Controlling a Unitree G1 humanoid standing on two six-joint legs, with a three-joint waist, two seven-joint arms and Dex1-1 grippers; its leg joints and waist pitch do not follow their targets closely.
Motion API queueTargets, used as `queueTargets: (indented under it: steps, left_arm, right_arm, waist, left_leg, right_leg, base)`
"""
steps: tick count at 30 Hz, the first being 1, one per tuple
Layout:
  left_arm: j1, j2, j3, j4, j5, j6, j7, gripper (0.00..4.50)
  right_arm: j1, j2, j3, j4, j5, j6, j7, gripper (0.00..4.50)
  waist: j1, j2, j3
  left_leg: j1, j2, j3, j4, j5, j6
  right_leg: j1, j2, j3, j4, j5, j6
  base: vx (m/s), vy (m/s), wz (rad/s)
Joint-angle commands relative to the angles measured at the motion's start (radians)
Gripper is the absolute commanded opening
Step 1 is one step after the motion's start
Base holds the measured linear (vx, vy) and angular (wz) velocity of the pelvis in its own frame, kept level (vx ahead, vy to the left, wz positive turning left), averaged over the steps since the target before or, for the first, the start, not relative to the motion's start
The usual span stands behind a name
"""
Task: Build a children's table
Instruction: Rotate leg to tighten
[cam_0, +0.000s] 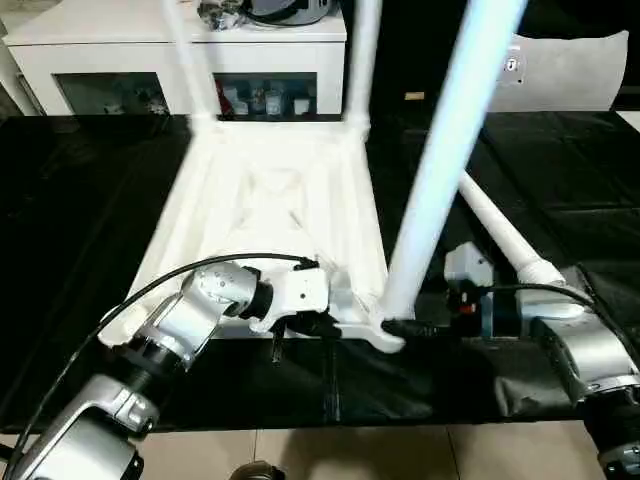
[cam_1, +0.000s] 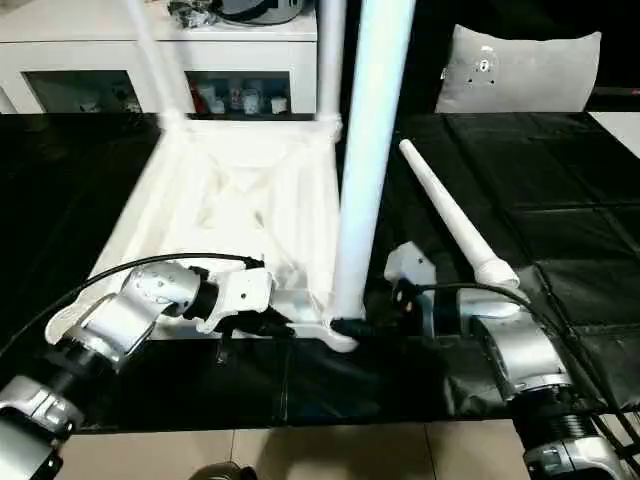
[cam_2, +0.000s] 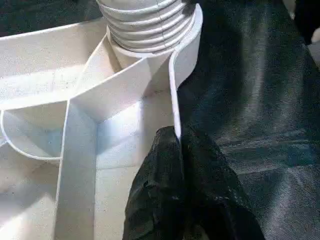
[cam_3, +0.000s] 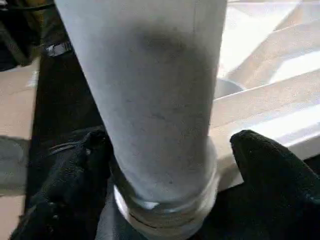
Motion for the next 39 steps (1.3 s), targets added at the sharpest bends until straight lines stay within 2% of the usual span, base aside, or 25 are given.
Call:
queueTargets:
  steps: [1, 9, 12, 14, 15, 16, 17, 18, 19, 20, 22, 23, 26, 28, 29, 31, 34, 35, 36, 39]
  left_arm:
    - [0.001, 0.001, -0.063, 0.010, 0.033, -0.027, -0.054, 0.00]
    - [0.004, -0.004, -0.047, 0.036, 0.011, -0.040, -0.076, 0.00]
    - [0.018, -0.011, -0.030, 0.021, -0.004, -0.010, -0.060, 0.00]
    - [0.047, -0.039, 0.007, -0.020, -0.035, 0.064, -0.006, 0.00]
    - [0.047, -0.039, 0.007, -0.020, -0.035, 0.064, -0.006, 0.00]
    - [0.065, -0.060, 0.025, -0.049, -0.040, 0.119, 0.048, 0.00]
    - [0.073, -0.078, 0.035, -0.061, -0.040, 0.156, 0.086, 0.00]
    - [0.079, -0.101, 0.047, -0.070, -0.039, 0.198, 0.131, 0.00]
    - [0.081, -0.132, 0.064, -0.075, -0.036, 0.239, 0.191, 0.00]
    - [0.077, -0.195, 0.095, -0.074, -0.031, 0.312, 0.301, 0.00]
    - [0.070, -0.247, 0.118, -0.067, -0.028, 0.364, 0.381, 0.00]
    - [0.066, -0.271, 0.123, -0.060, -0.021, 0.378, 0.416, 0.00]
    - [0.057, -0.325, 0.127, -0.053, -0.011, 0.403, 0.471, 0.00]
    - [0.050, -0.343, 0.115, -0.055, 0.006, 0.396, 0.493, 0.00]
    - [0.048, -0.339, 0.111, -0.055, 0.011, 0.390, 0.491, 0.00]
    - [0.051, -0.336, 0.114, -0.065, 0.021, 0.401, 0.492, 0.00]
    - [0.060, -0.305, 0.107, -0.078, 0.039, 0.405, 0.483, 0.00]
    - [0.064, -0.282, 0.100, -0.075, 0.046, 0.390, 0.475, 0.00]
    - [0.066, -0.273, 0.098, -0.073, 0.048, 0.382, 0.471, 0.00]
    - [0.067, -0.225, 0.090, -0.047, 0.058, 0.323, 0.428, 0.00]
  right_arm:
    - [-0.015, -0.004, 0.005, 0.001, 0.012, 0.020, 0.020, 3.54]
    - [0.005, 0.002, 0.006, -0.016, 0.039, 0.045, 0.050, 2.85]
    - [0.020, 0.015, -0.001, -0.031, 0.050, 0.057, 0.039, 2.74]
    - [0.037, 0.061, -0.020, -0.044, 0.049, 0.069, -0.041, 2.71]
    - [0.037, 0.061, -0.020, -0.044, 0.049, 0.069, -0.041, 2.70]
    - [0.031, 0.106, -0.037, -0.025, 0.027, 0.074, -0.145, 2.70]
    - [0.022, 0.134, -0.048, -0.007, 0.015, 0.077, -0.211, 2.70]
    - [0.014, 0.164, -0.061, 0.011, 0.007, 0.081, -0.273, 2.69]
    - [0.005, 0.197, -0.075, 0.029, 0.003, 0.090, -0.339, 2.68]
    - [-0.009, 0.251, -0.102, 0.055, 0.011, 0.107, -0.432, 2.68]
    - [-0.021, 0.294, -0.126, 0.073, 0.024, 0.123, -0.496, 2.68]
    - [-0.027, 0.313, -0.134, 0.084, 0.020, 0.121, -0.532, 2.67]
    - [-0.049, 0.353, -0.151, 0.129, -0.024, 0.107, -0.658, 2.67]
    - [-0.063, 0.374, -0.158, 0.166, -0.059, 0.082, -0.734, 2.67]
    - [-0.061, 0.377, -0.162, 0.166, -0.052, 0.072, -0.726, 2.67]
    - [-0.055, 0.382, -0.165, 0.157, -0.057, 0.053, -0.722, 3.23]
    - [-0.035, 0.369, -0.167, 0.126, -0.054, 0.029, -0.681, 3.47]
    - [-0.023, 0.353, -0.170, 0.106, -0.038, 0.022, -0.650, 3.59]
    - [-0.018, 0.346, -0.170, 0.098, -0.033, 0.017, -0.636, 3.78]
    - [0.005, 0.284, -0.163, 0.067, -0.023, -0.024, -0.542, 3.84]
  waist:
    - [-0.003, -0.010, -0.063]
    - [-0.001, -0.009, -0.064]
    - [-0.001, -0.008, -0.064]
    - [-0.001, -0.006, -0.065]
    - [-0.003, -0.008, -0.063]
    - [-0.006, -0.005, -0.063]
    - [-0.011, -0.007, -0.056]
    - [-0.015, -0.007, -0.055]
    - [-0.023, -0.007, -0.050]
    - [-0.043, -0.007, -0.043]
    - [-0.052, -0.007, -0.043]
    - [-0.065, -0.015, -0.045]
    - [-0.074, -0.012, -0.046]
    - [-0.076, -0.013, -0.047]
    - [-0.079, -0.011, -0.048]
    - [-0.077, -0.010, -0.049]
    - [-0.074, -0.006, -0.053]
    - [-0.067, -0.003, -0.057]
    - [-0.064, -0.002, -0.058]
    - [-0.052, -0.002, -0.064]
  left_leg:
    - [0.022, 0.068, -0.019, -0.062, -0.218, 0.061]
    - [0.023, 0.068, -0.018, -0.060, -0.208, 0.062]
    - [0.023, 0.068, -0.018, -0.060, -0.207, 0.062]
    - [0.020, 0.069, -0.020, -0.062, -0.202, 0.057]
    - [0.021, 0.069, -0.019, -0.063, -0.208, 0.058]
    - [0.022, 0.069, -0.019, -0.064, -0.220, 0.054]
    - [0.022, 0.066, -0.020, -0.068, -0.254, 0.042]
    - [0.024, 0.065, -0.021, -0.070, -0.274, 0.029]
    - [0.027, 0.063, -0.023, -0.071, -0.318, 0.007]
    - [0.022, 0.059, -0.032, -0.077, -0.368, -0.021]
    - [0.027, 0.057, -0.034, -0.077, -0.400, -0.035]
    - [0.026, 0.054, -0.037, -0.074, -0.414, -0.028]
    - [0.027, 0.053, -0.035, -0.074, -0.405, -0.015]
    - [0.022, 0.051, -0.034, -0.073, -0.390, -0.006]
    - [0.020, 0.050, -0.033, -0.073, -0.387, -0.001]
    - [0.023, 0.052, -0.032, -0.074, -0.383, 0.004]
    - [0.024, 0.057, -0.029, -0.075, -0.370, 0.009]
    - [0.028, 0.058, -0.026, -0.072, -0.350, 0.016]
    - [0.021, 0.059, -0.025, -0.071, -0.321, 0.026]
    - [0.013, 0.056, -0.022, -0.063, -0.231, 0.059]
  right_leg:
    - [0.037, -0.077, 0.044, -0.065, -0.150, -0.231]
    - [0.038, -0.077, 0.043, -0.062, -0.133, -0.240]
    - [0.038, -0.077, 0.043, -0.062, -0.126, -0.243]
    - [0.039, -0.080, 0.043, -0.058, -0.120, -0.247]
    - [0.038, -0.077, 0.042, -0.062, -0.130, -0.244]
    - [0.036, -0.077, 0.042, -0.060, -0.140, -0.246]
    - [0.033, -0.077, 0.042, -0.069, -0.202, -0.237]
    - [0.033, -0.078, 0.043, -0.070, -0.239, -0.231]
    - [0.030, -0.081, 0.043, -0.080, -0.326, -0.213]
    - [0.033, -0.082, 0.037, -0.089, -0.444, -0.170]
    - [0.028, -0.082, 0.036, -0.096, -0.501, -0.145]
    - [0.026, -0.082, 0.034, -0.104, -0.529, -0.125]
    - [0.020, -0.079, 0.036, -0.109, -0.509, -0.118]
    - [0.021, -0.081, 0.036, -0.111, -0.503, -0.113]
    - [0.021, -0.079, 0.035, -0.111, -0.495, -0.110]
    - [0.020, -0.078, 0.037, -0.111, -0.473, -0.112]
    - [0.020, -0.074, 0.040, -0.102, -0.381, -0.143]
    - [0.019, -0.074, 0.043, -0.099, -0.329, -0.160]
    - [0.024, -0.072, 0.044, -0.092, -0.270, -0.173]
    - [0.037, -0.073, 0.041, -0.077, -0.137, -0.199]
  base:
    - [0.000, 0.000, 0.00]
    - [0.000, 0.000, 0.00]
    - [0.000, 0.000, 0.00]
    - [0.000, 0.000, 0.00]
    - [0.000, 0.000, 0.00]
    - [0.000, 0.000, 0.00]
    - [0.000, 0.000, 0.00]
    - [0.000, 0.000, 0.00]
    - [0.000, 0.000, 0.00]
    - [-0.050, 0.006, -0.09]
    - [0.000, 0.000, 0.00]
    - [0.000, 0.000, 0.00]
    - [0.000, 0.000, 0.00]
    - [0.000, 0.000, 0.00]
    - [0.000, 0.000, 0.00]
    - [0.000, 0.000, 0.00]
    - [0.000, 0.000, 0.00]
    - [0.000, 0.000, 0.00]
    - [0.000, 0.000, 0.00]
    - [0.000, 0.000, 0.00]
